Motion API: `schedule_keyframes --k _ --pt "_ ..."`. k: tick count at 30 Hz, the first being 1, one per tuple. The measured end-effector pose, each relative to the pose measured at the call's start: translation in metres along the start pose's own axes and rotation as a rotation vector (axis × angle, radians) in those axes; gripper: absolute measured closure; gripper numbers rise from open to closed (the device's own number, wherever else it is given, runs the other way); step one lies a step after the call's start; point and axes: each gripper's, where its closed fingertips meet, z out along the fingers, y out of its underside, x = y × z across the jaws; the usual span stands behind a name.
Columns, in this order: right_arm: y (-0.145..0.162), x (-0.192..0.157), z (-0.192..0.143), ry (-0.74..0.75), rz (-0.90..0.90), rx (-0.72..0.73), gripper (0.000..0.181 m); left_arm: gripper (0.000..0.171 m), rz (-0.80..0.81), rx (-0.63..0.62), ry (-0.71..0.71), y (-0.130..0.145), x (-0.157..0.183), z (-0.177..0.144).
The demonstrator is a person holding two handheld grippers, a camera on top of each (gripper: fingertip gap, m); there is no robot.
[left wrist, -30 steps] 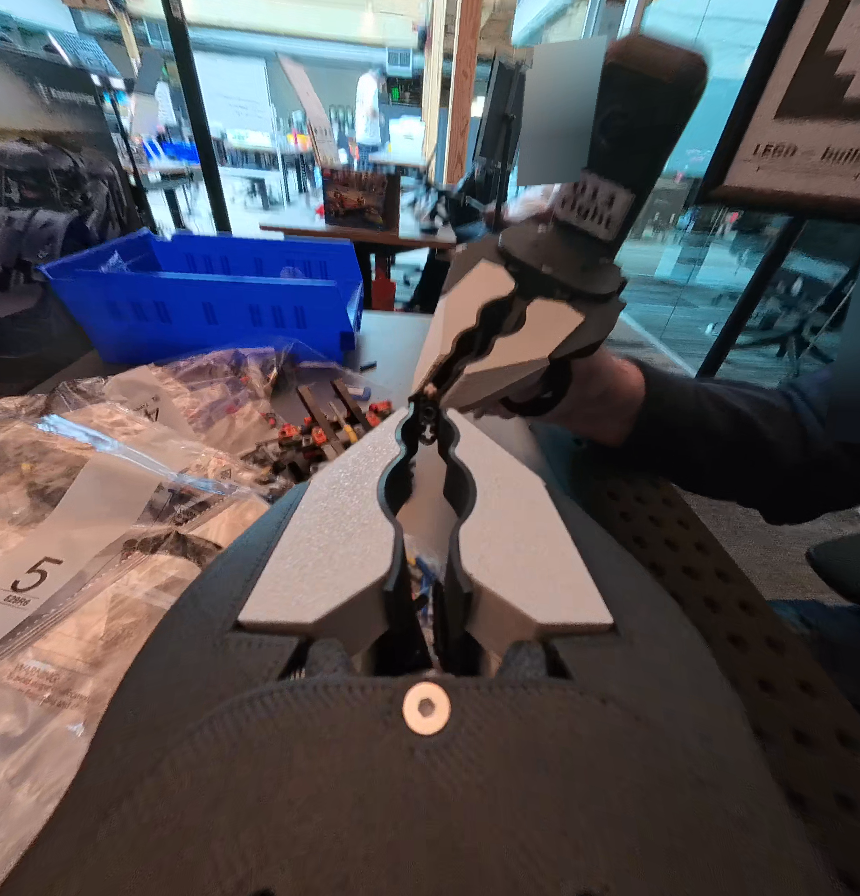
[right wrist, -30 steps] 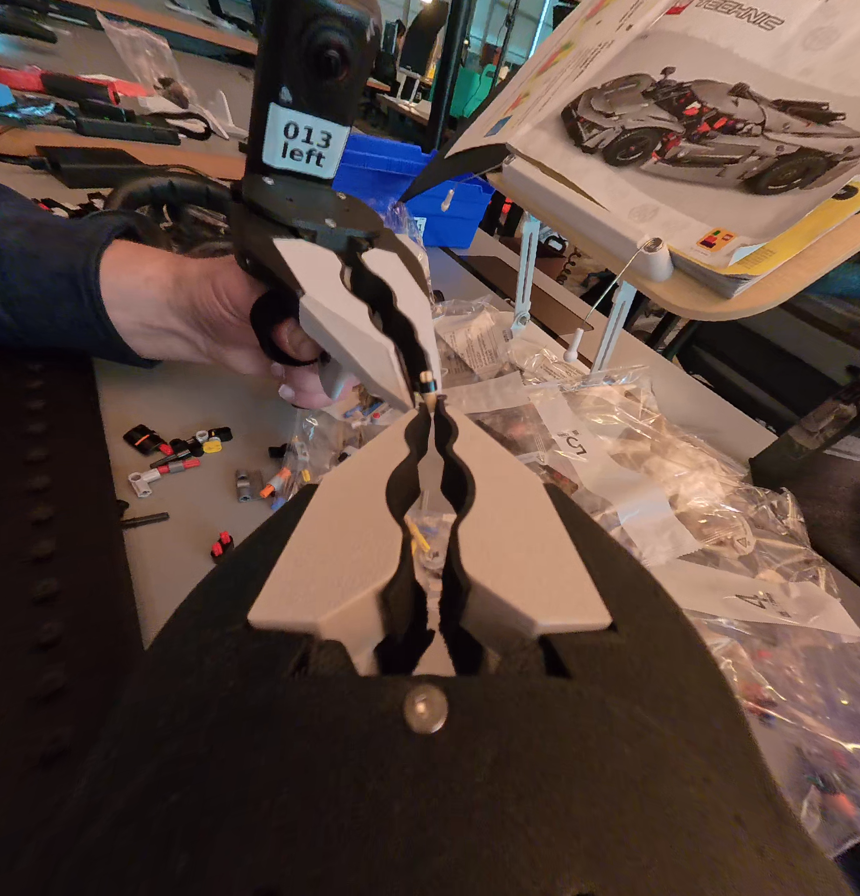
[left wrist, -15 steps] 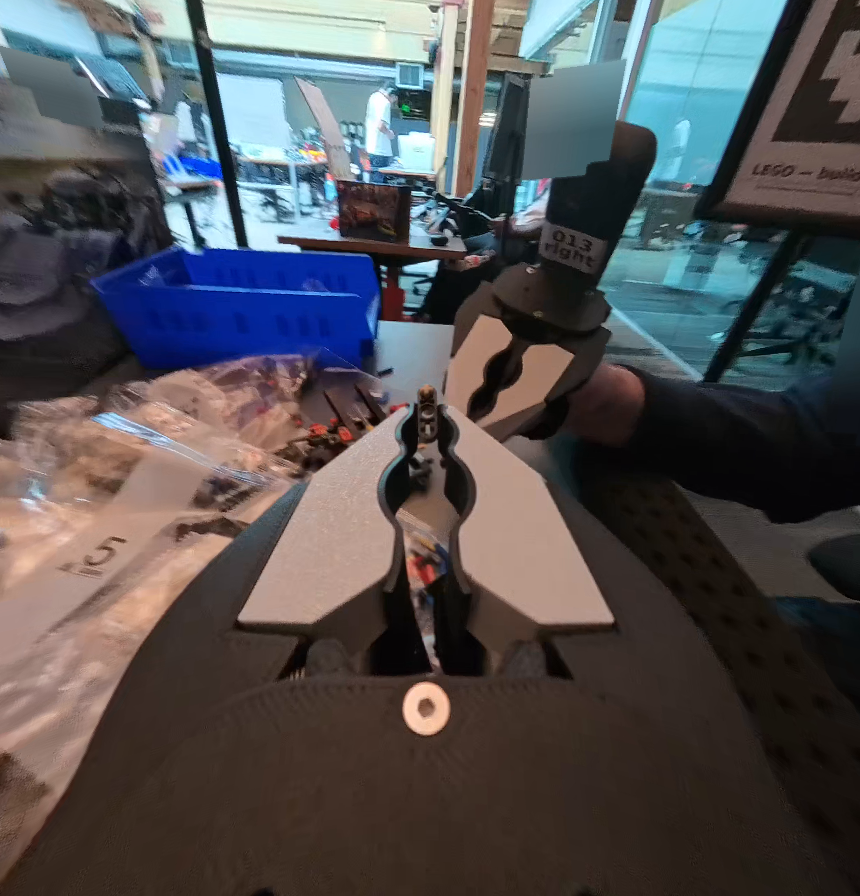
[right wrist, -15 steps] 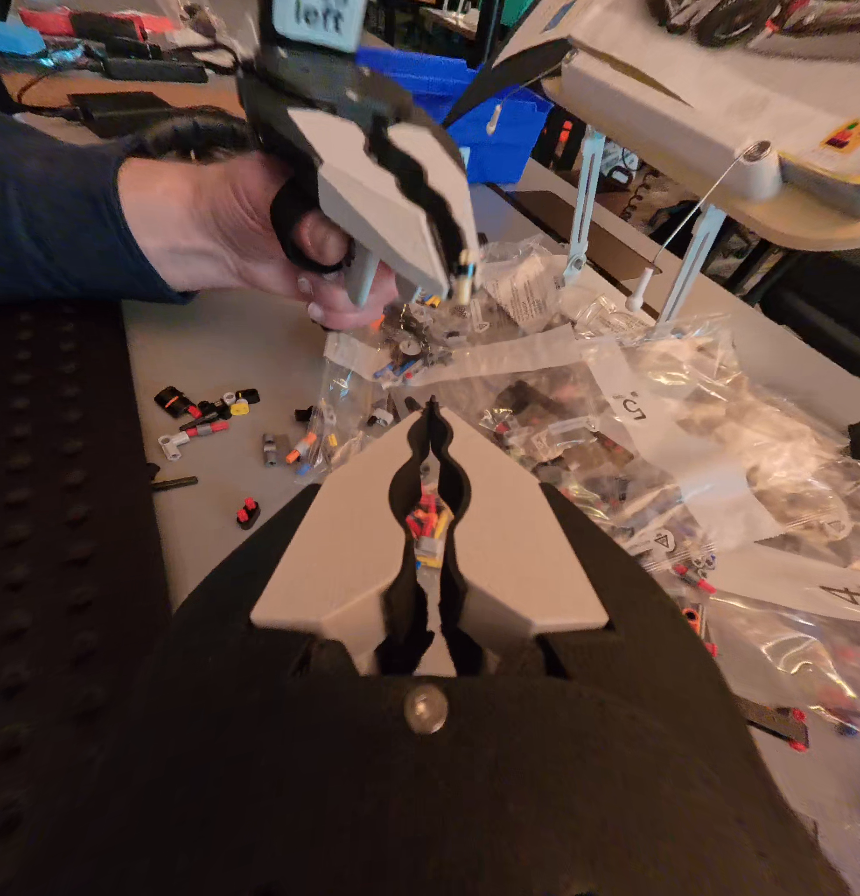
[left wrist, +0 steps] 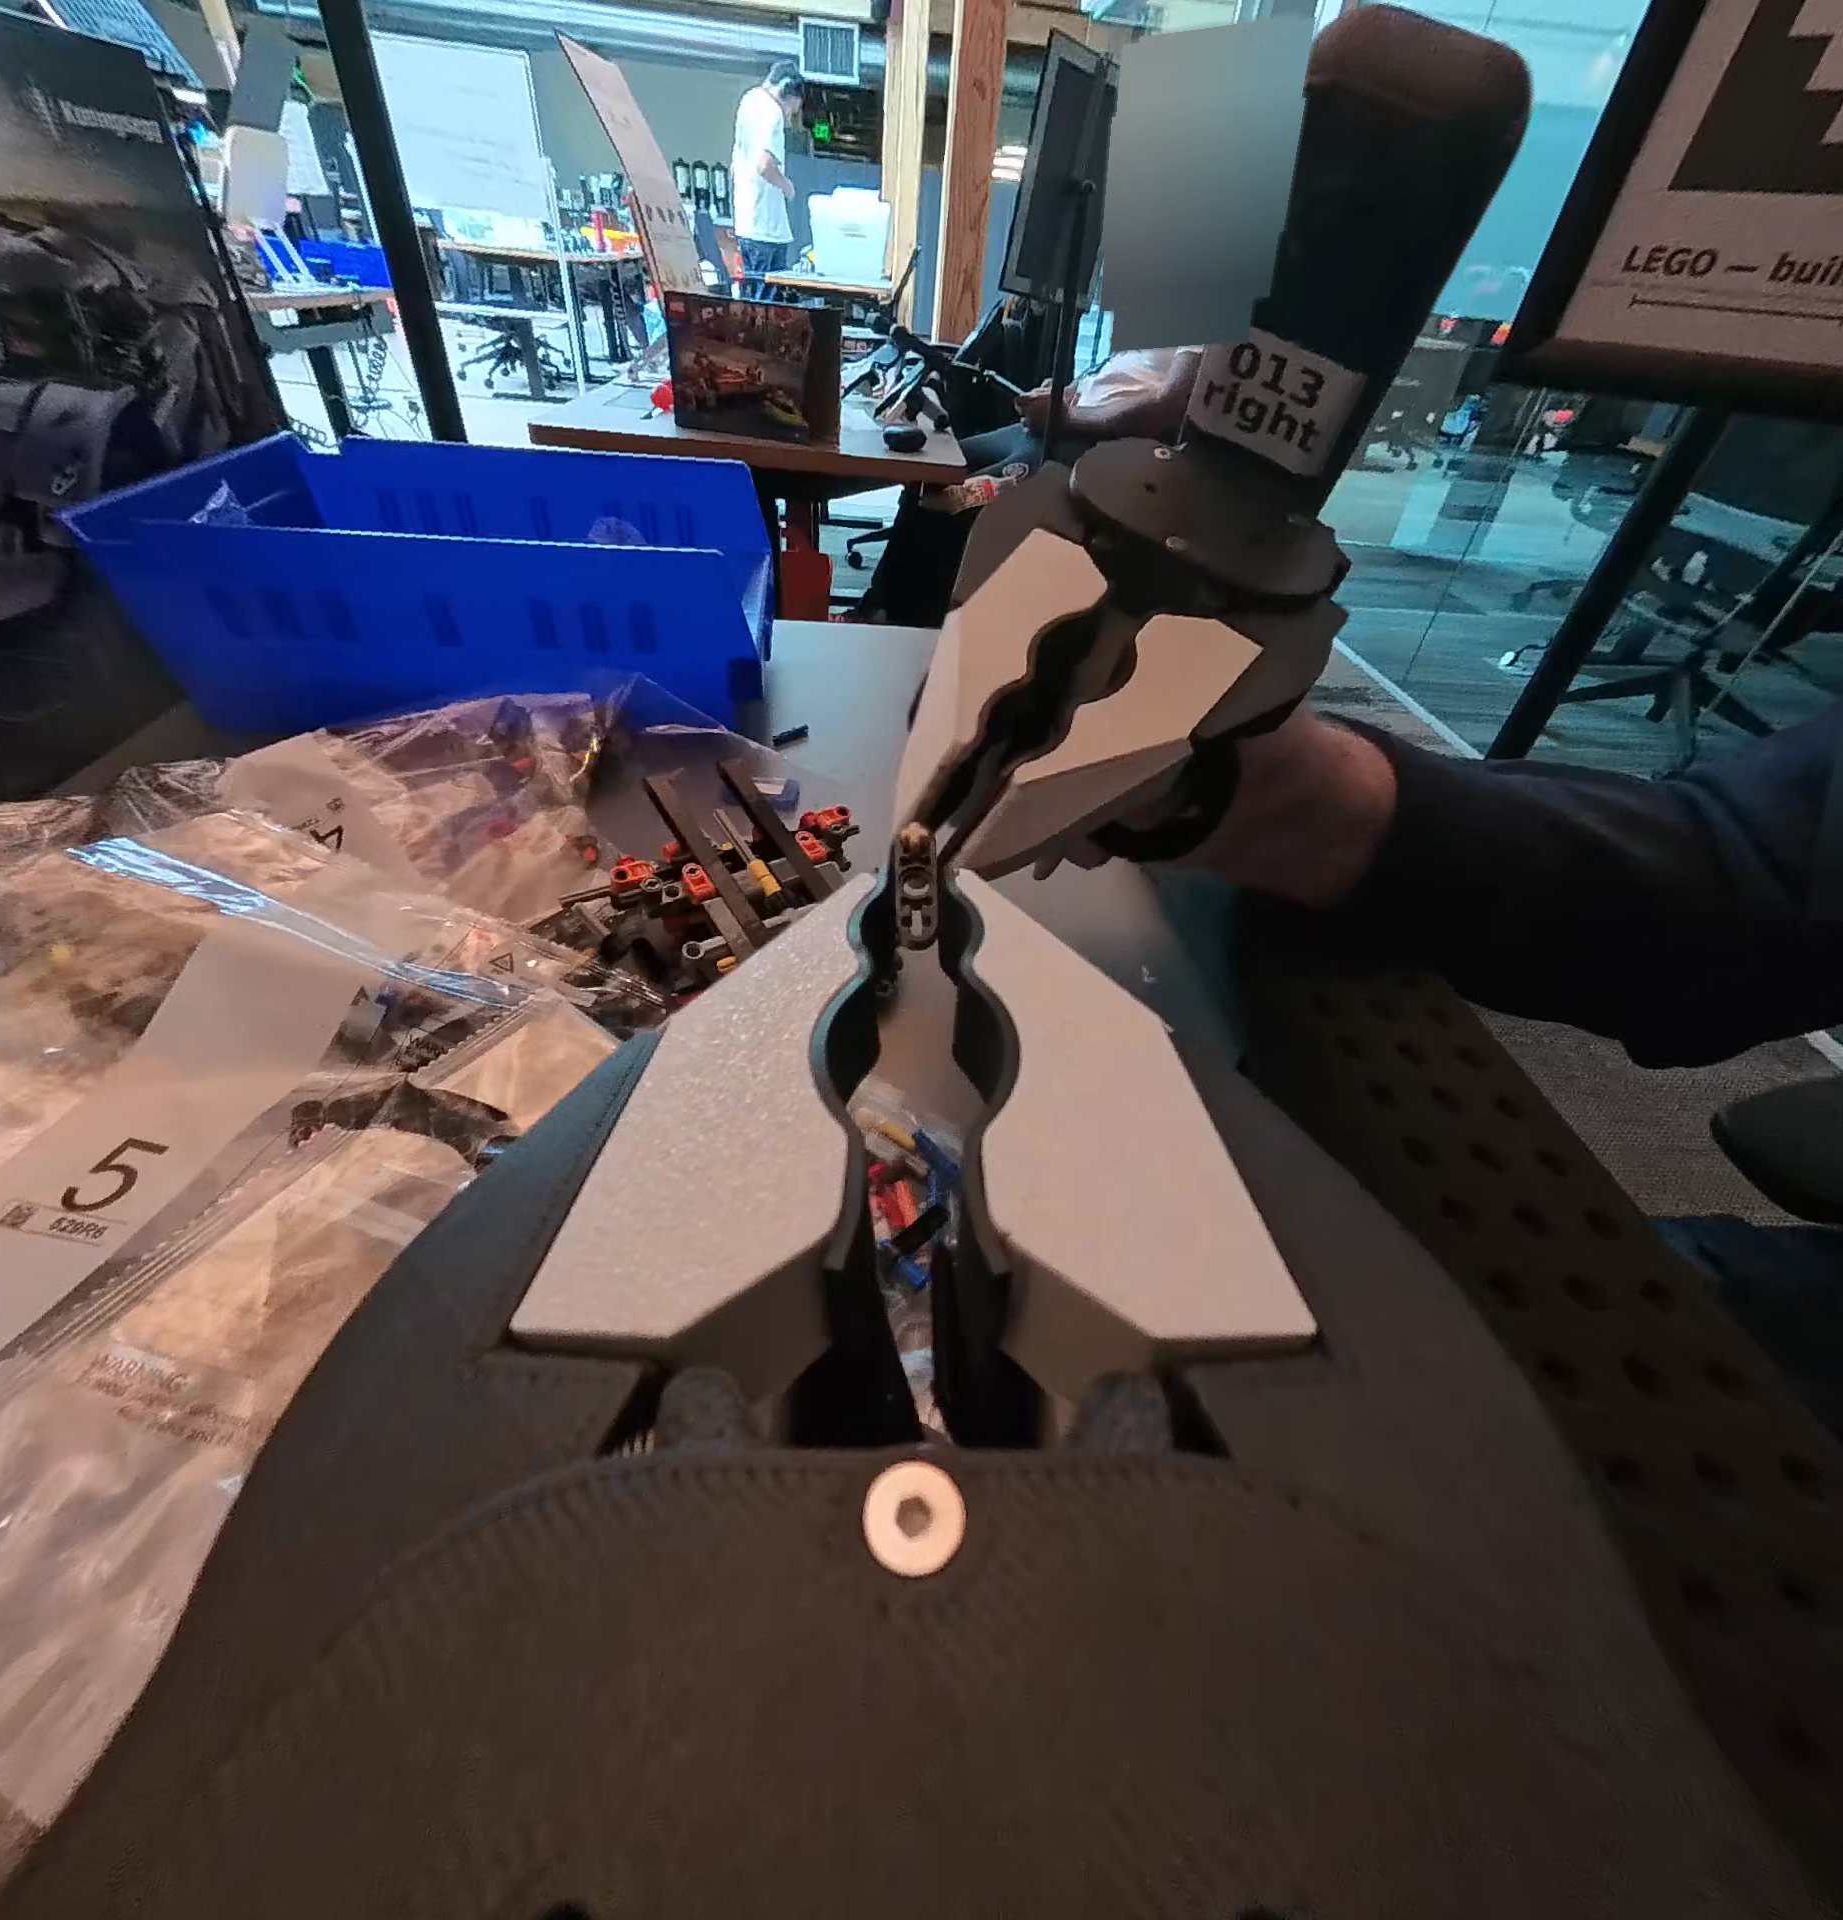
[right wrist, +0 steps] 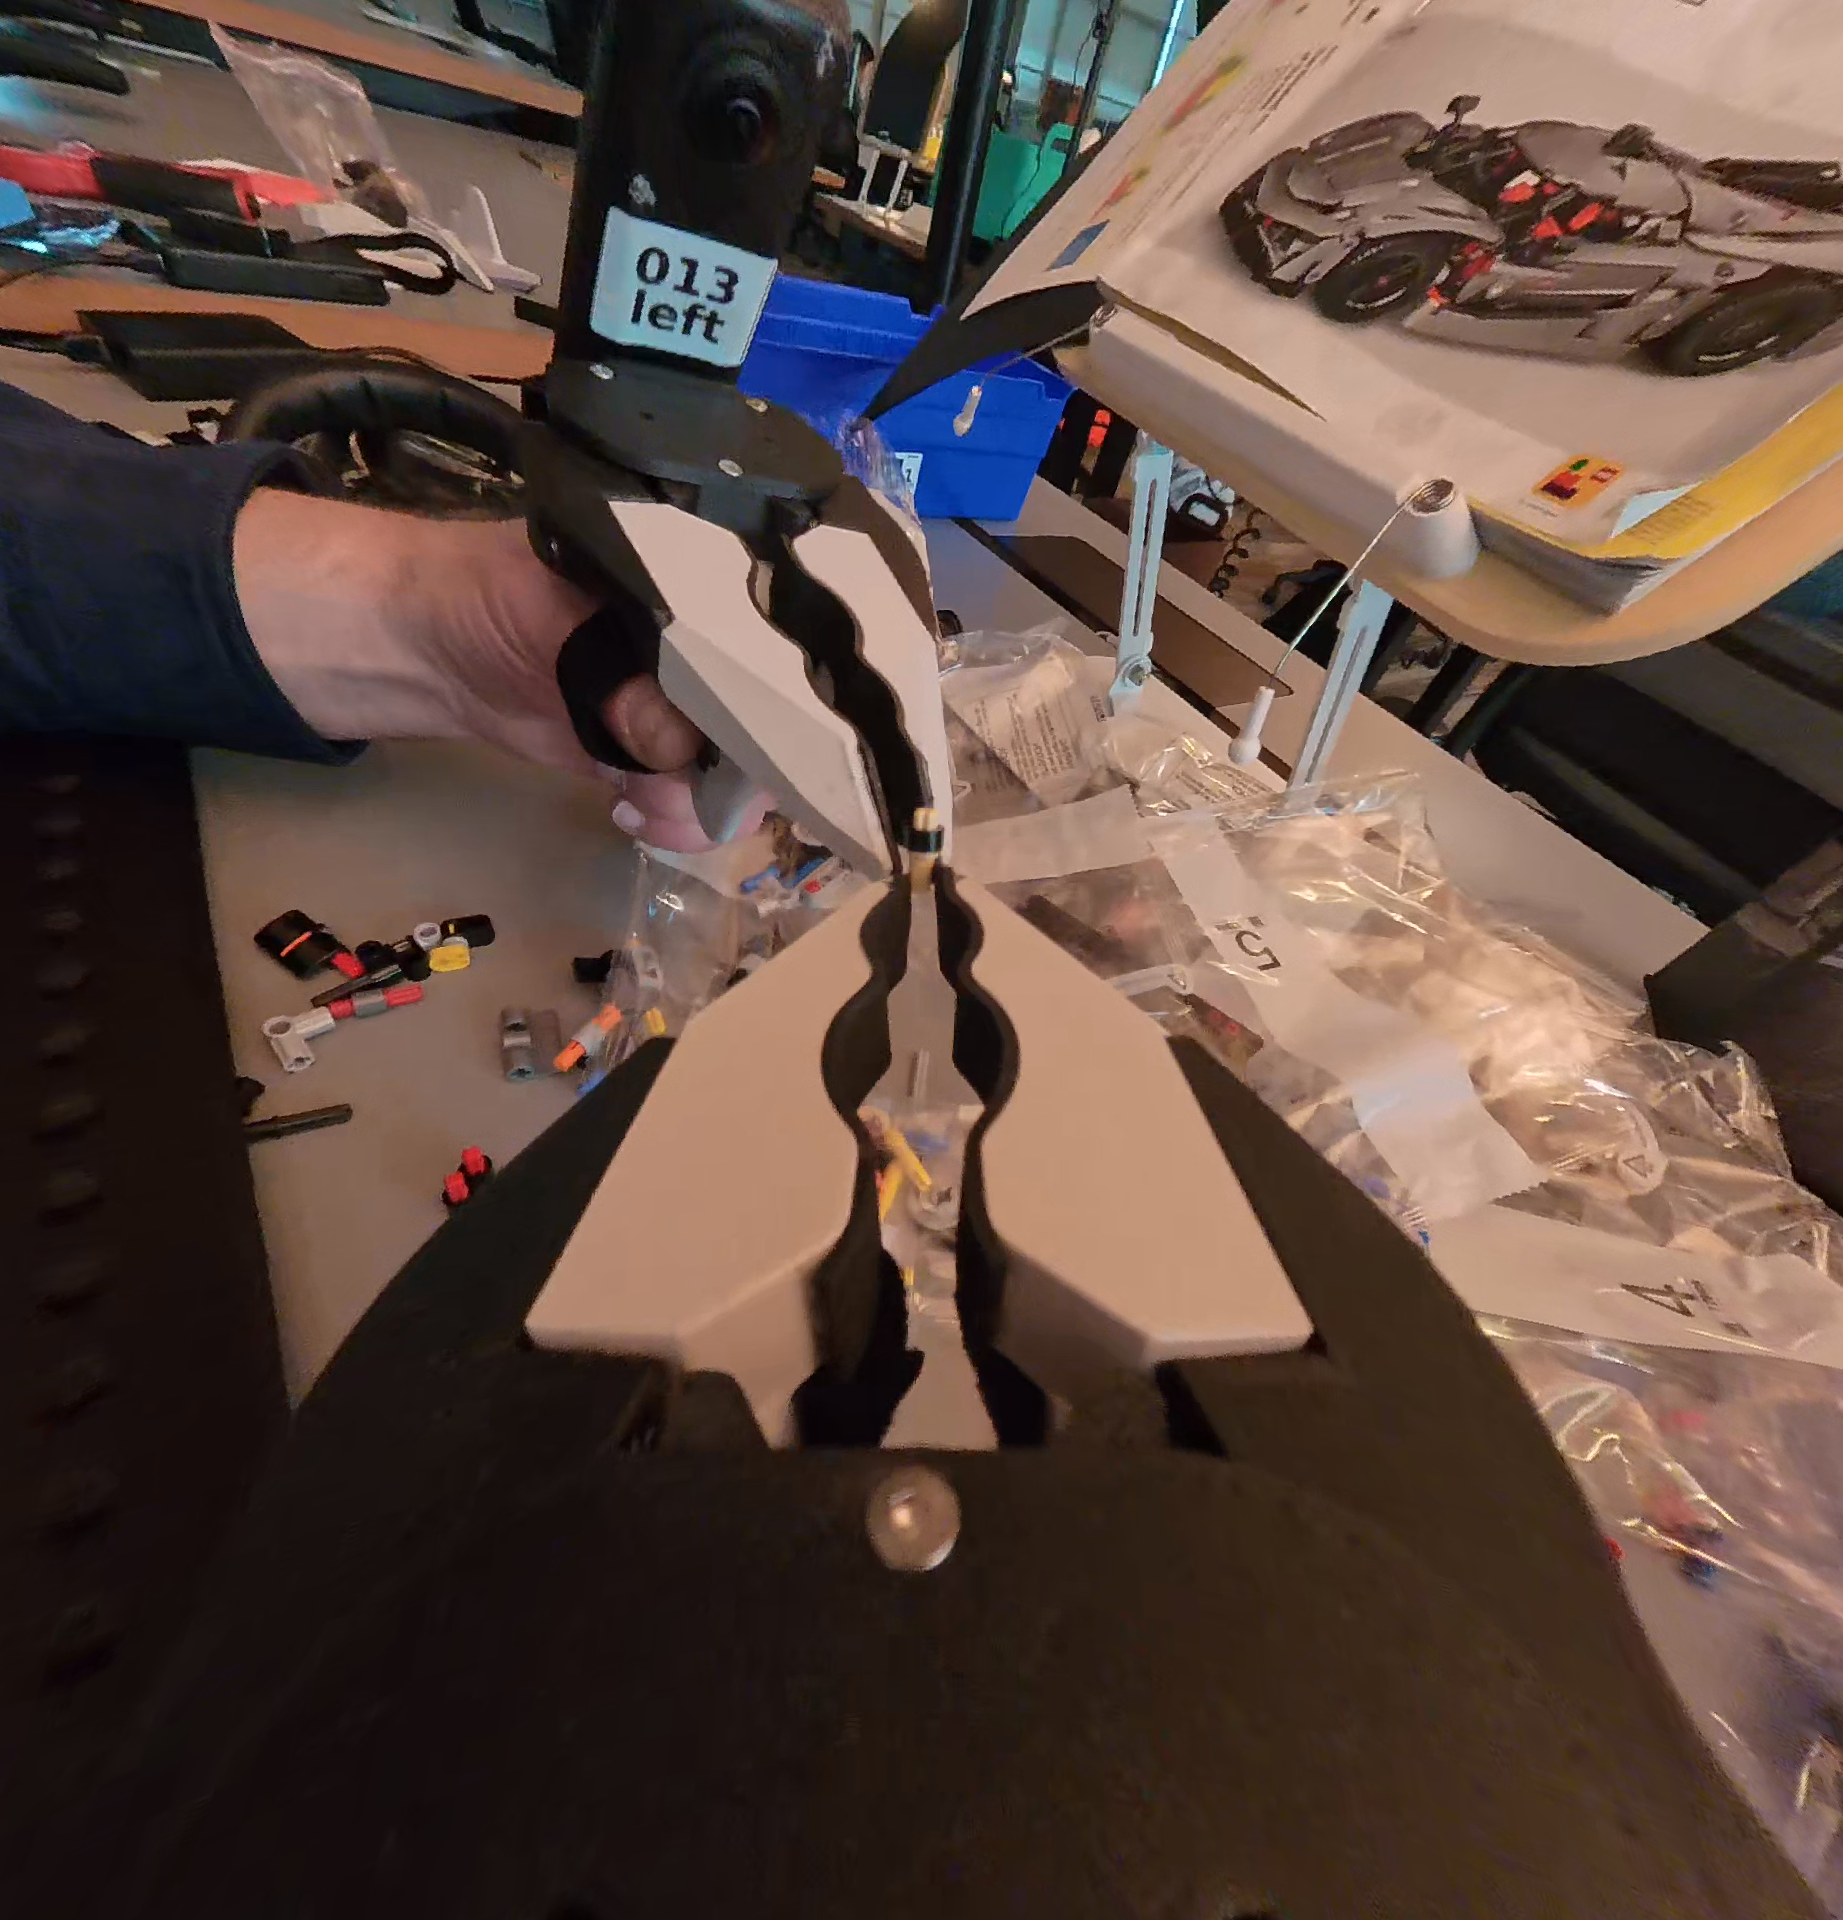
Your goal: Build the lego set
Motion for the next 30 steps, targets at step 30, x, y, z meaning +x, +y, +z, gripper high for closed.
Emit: schedule_keyframes --k 30 --pt "0.01 0.001 0.004 0.128 -0.241 -0.131 0.18 0.165 -0.07 -0.009 0.046 0.006 0.002 0.005"
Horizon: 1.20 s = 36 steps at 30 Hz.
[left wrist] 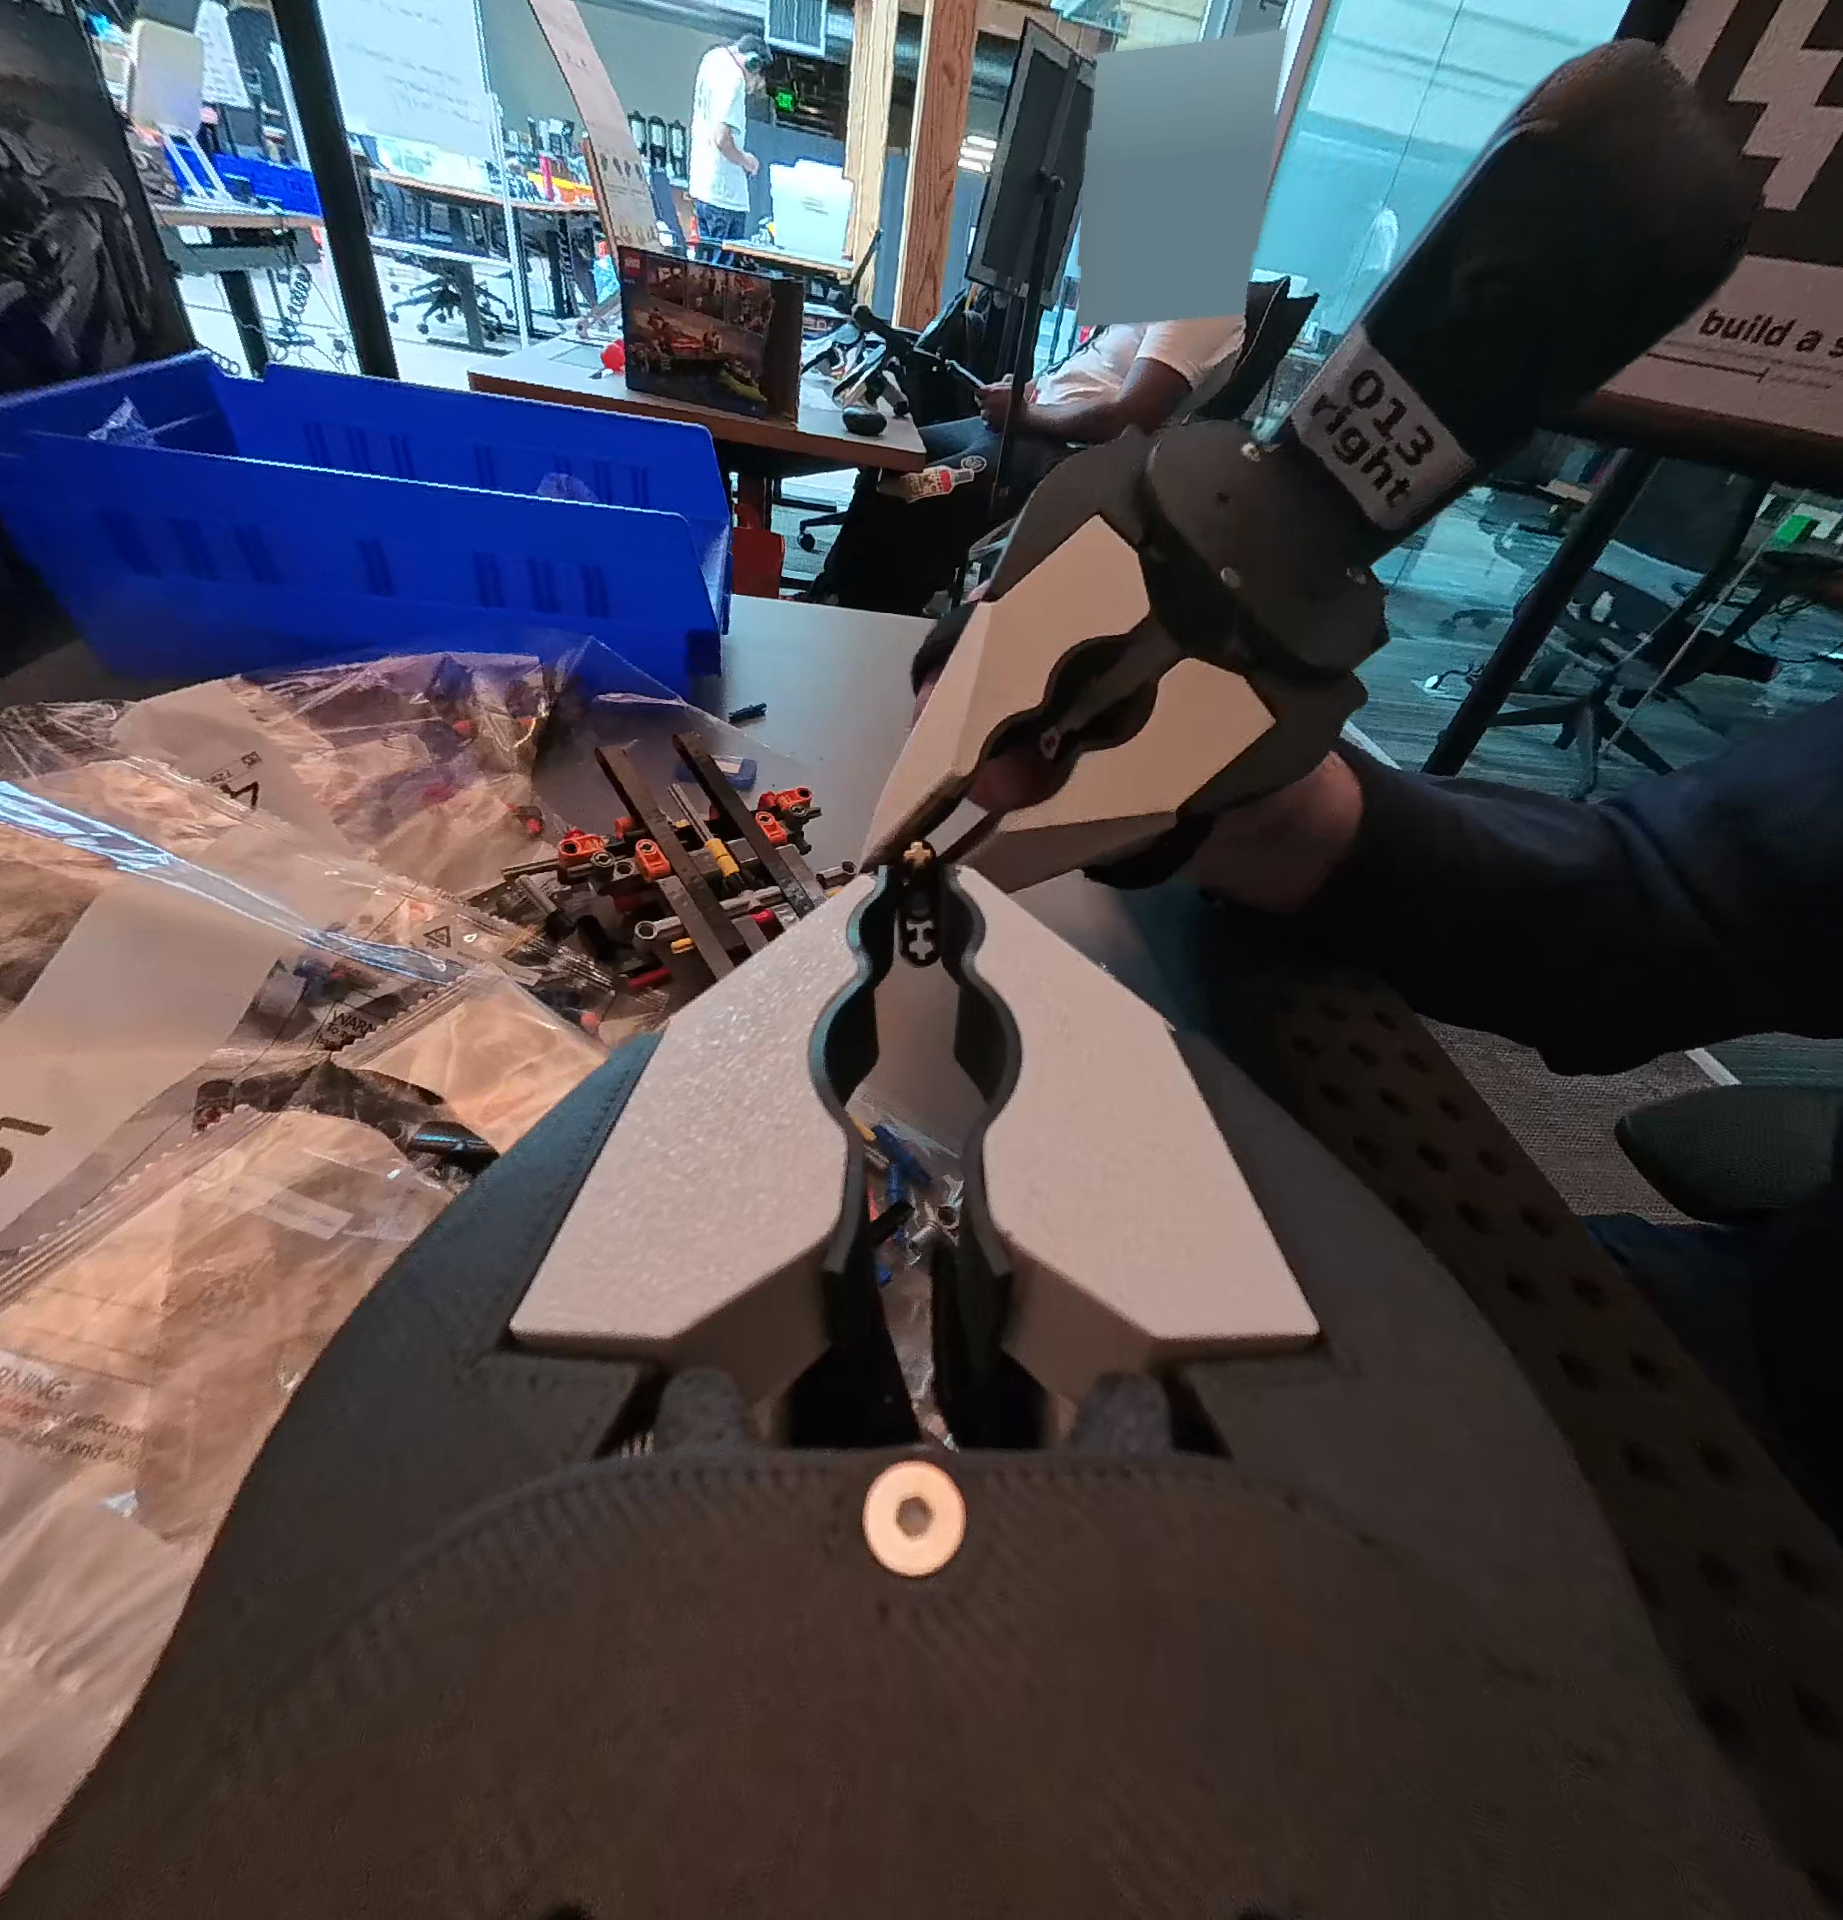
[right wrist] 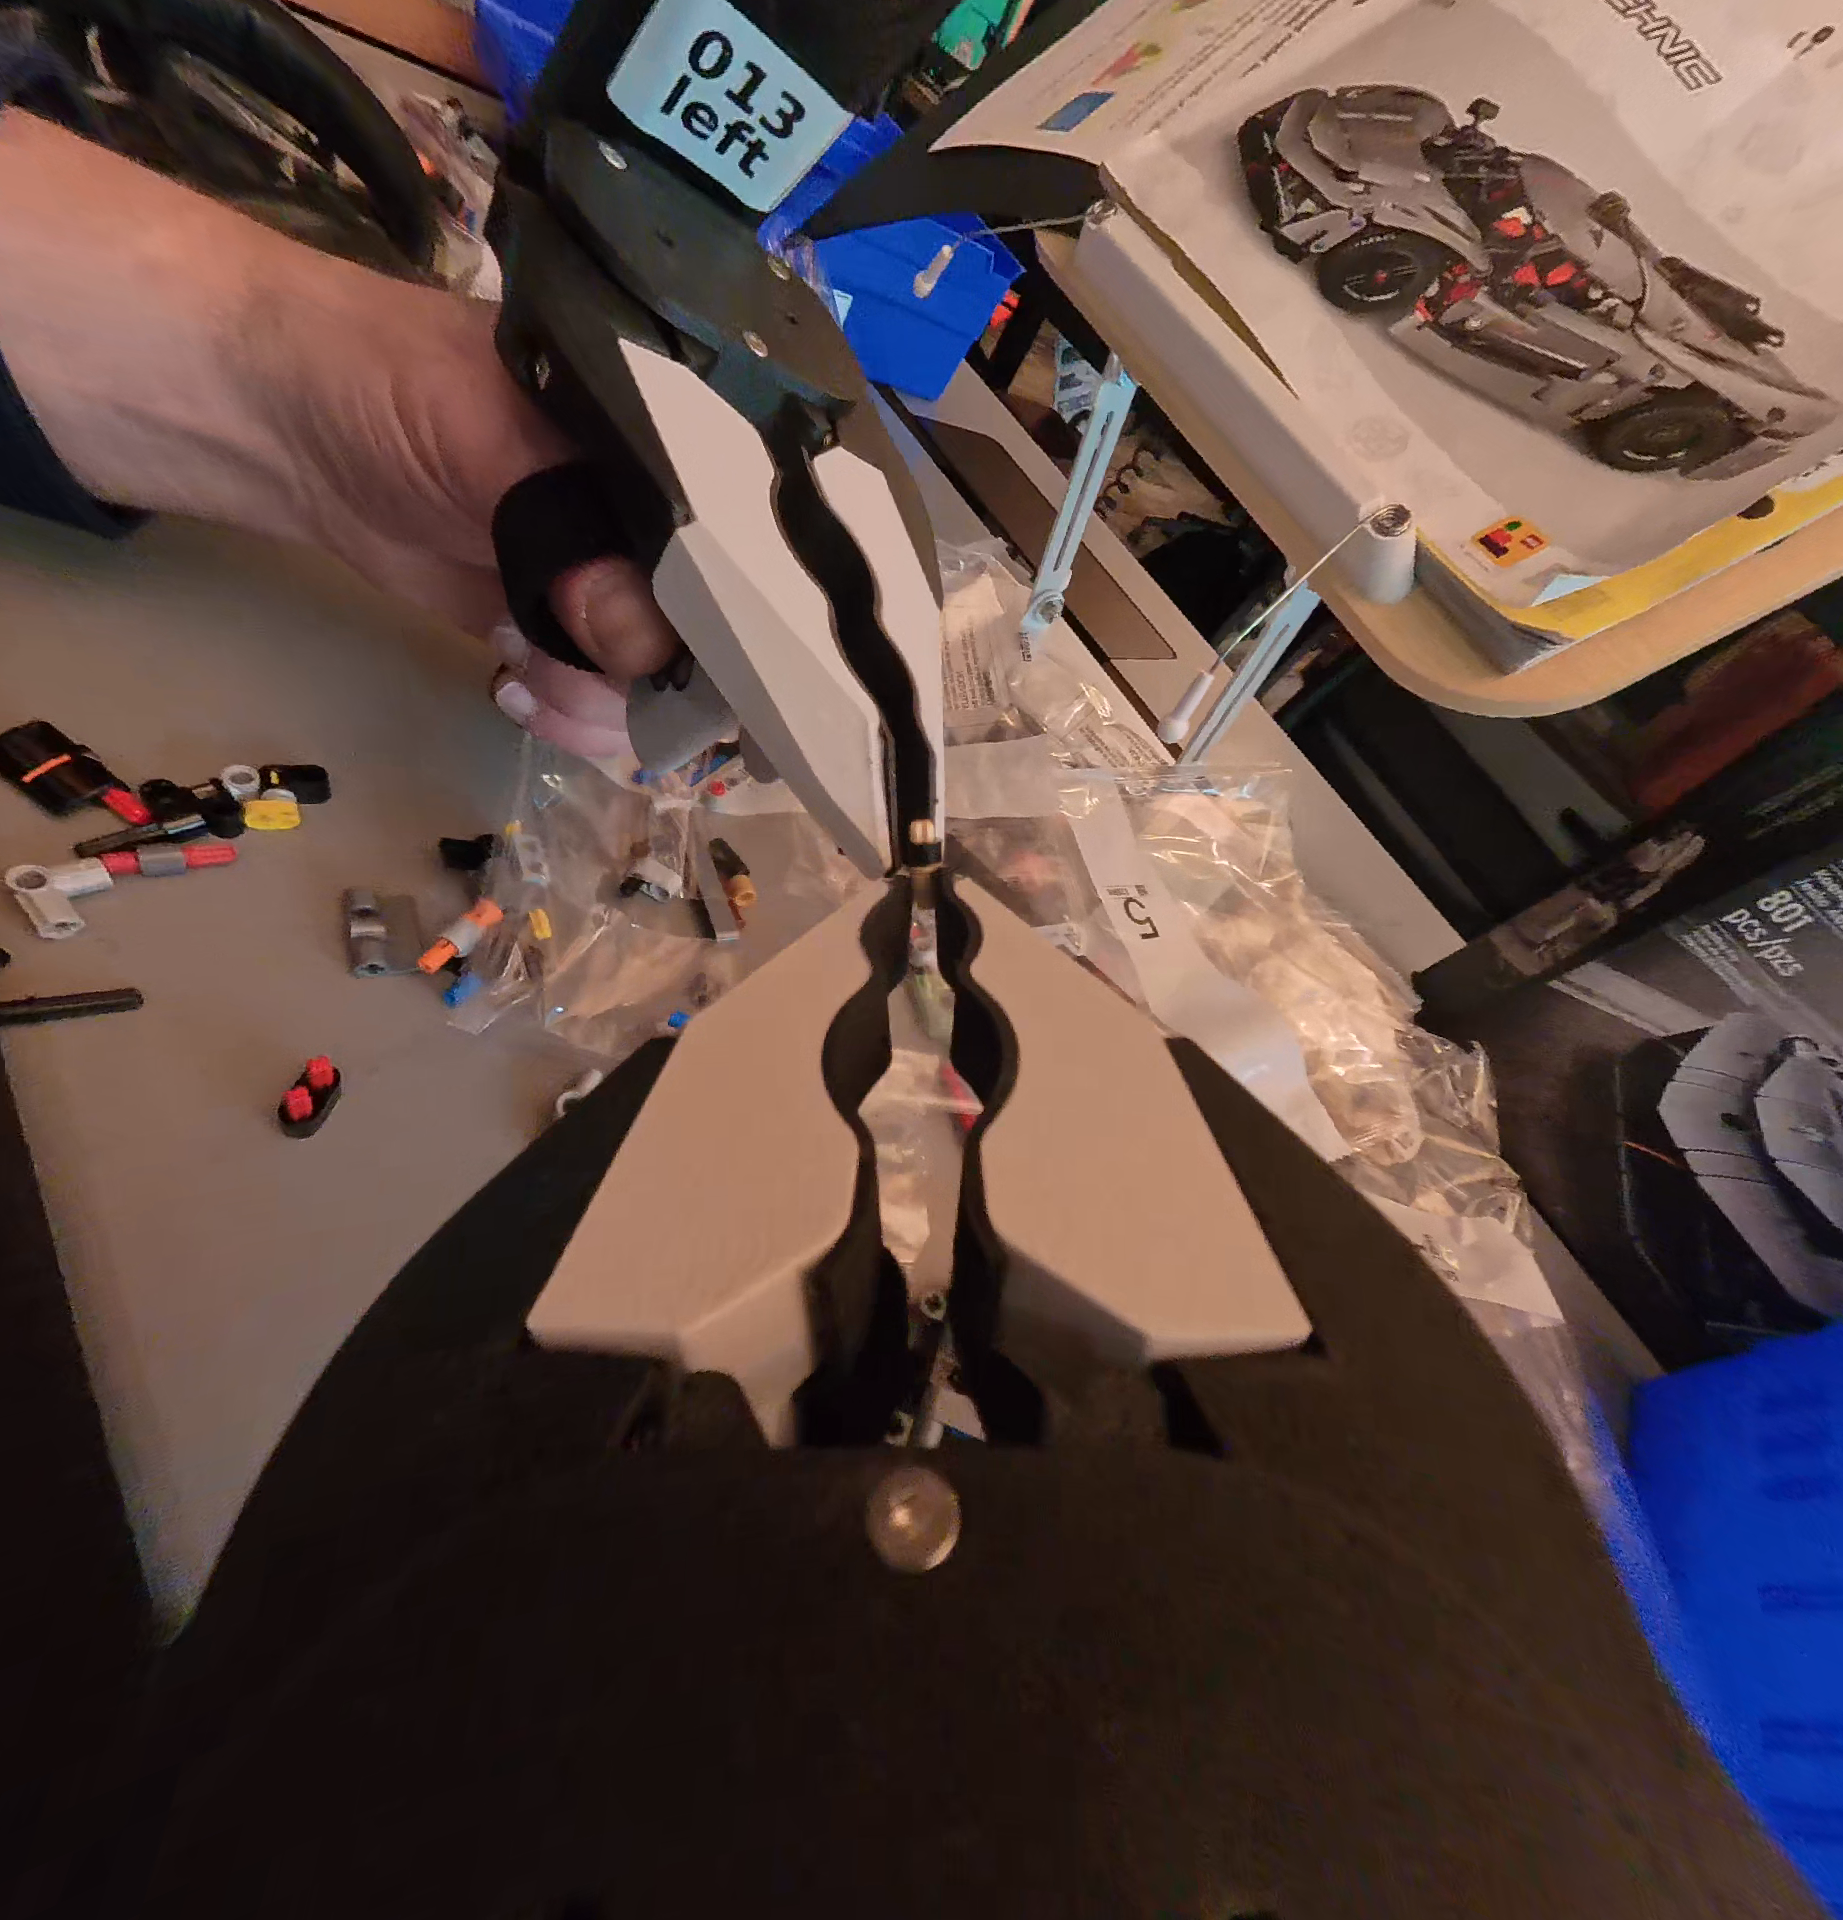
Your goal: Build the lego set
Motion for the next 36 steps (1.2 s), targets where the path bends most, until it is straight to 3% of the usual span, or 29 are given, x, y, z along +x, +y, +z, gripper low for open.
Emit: schedule_keyframes --k 14,34,35,36 --pt "0.007 -0.002 0.002 0.031 -0.082 -0.086 0.18 0.165 0.05 -0.048 -0.046 0.005 -0.003 0.002" --pt "-0.009 0.007 -0.011 0.041 0.022 0.019 0.181 0.167 0.095 0.045 -0.123 -0.022 0.003 0.002" --pt "-0.003 0.007 -0.01 0.032 0.023 -0.009 0.181 0.166 0.086 0.064 -0.126 -0.025 0.003 0.0" --pt "0.014 0.005 -0.008 0.031 -0.014 -0.091 0.18 0.167 0.022 0.237 -0.18 -0.053 -0.01 -0.021"
